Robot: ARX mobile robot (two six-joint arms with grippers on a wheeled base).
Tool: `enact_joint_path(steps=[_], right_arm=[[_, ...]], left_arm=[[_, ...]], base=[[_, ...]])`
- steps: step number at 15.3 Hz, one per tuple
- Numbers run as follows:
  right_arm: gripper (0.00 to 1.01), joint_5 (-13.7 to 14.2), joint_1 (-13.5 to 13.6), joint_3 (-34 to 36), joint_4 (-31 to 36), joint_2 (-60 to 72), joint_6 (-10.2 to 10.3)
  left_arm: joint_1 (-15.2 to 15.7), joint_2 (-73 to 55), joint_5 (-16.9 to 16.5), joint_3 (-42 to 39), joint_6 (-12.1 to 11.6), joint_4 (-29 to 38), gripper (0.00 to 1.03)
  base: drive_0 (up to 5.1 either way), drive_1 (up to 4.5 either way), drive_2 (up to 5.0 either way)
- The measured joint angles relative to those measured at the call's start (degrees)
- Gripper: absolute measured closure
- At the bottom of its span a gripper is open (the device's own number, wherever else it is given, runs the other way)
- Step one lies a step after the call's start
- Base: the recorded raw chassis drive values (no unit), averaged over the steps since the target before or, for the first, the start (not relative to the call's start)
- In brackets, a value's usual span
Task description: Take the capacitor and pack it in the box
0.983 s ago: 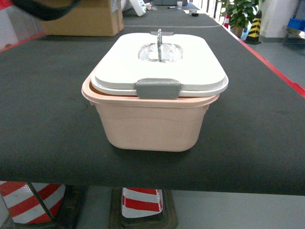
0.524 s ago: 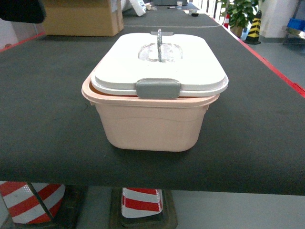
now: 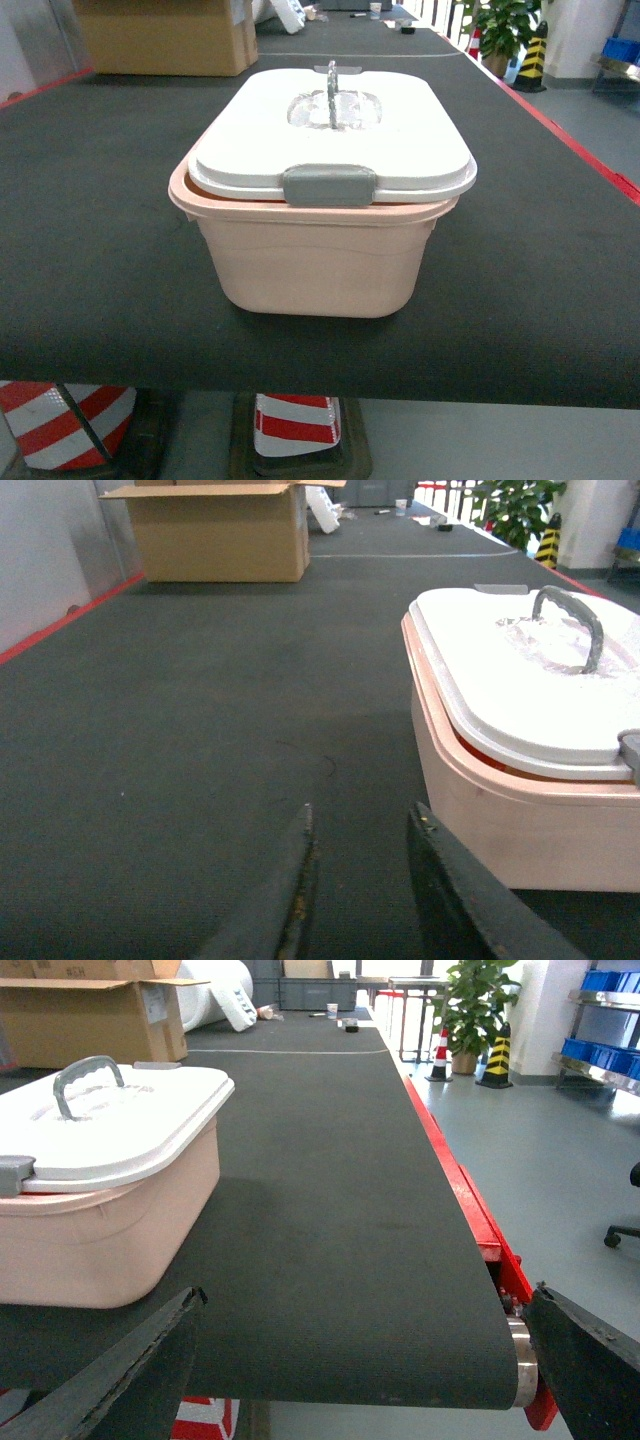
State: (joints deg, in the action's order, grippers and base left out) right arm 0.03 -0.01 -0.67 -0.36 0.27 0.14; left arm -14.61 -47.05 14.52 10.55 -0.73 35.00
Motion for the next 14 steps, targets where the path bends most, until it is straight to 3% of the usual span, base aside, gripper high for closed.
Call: enact_joint_path(steps=[2, 6, 7, 8, 14], right_arm=[[0.03, -0.02, 0.00, 0.00, 0.07, 0.00, 0.00], [0.03, -0.02, 0.00, -0.02, 0.04, 0.00, 0.00], [0.03, 0.00, 0.00, -0.02, 0.07, 0.00, 0.00], [0.03, 0.02, 0.00, -0.02, 0.04, 0.00, 0.02], [0.03, -0.02, 0.00, -0.02, 0.07, 0.00, 0.00]], left_arm=[[3.32, 5.55, -2.99, -2.32, 0.48, -1.36, 1.01], [8.35, 14.97, -8.02, -6.54, 0.55, -7.15, 1.01], [11.65, 17.73, -12.31, -7.45, 0.52, -9.42, 1.01], [14.75, 19.65, -13.73, -8.02, 0.55, -10.86, 1.01], [14.45, 23.58, -14.51, -9.81, 0.59, -11.89, 1.01]], base=[[0.0, 0.00, 0.0], [0.0, 0.00, 0.0], [0.0, 0.00, 0.0], [0.0, 0.00, 0.0], [0.0, 0.00, 0.0]])
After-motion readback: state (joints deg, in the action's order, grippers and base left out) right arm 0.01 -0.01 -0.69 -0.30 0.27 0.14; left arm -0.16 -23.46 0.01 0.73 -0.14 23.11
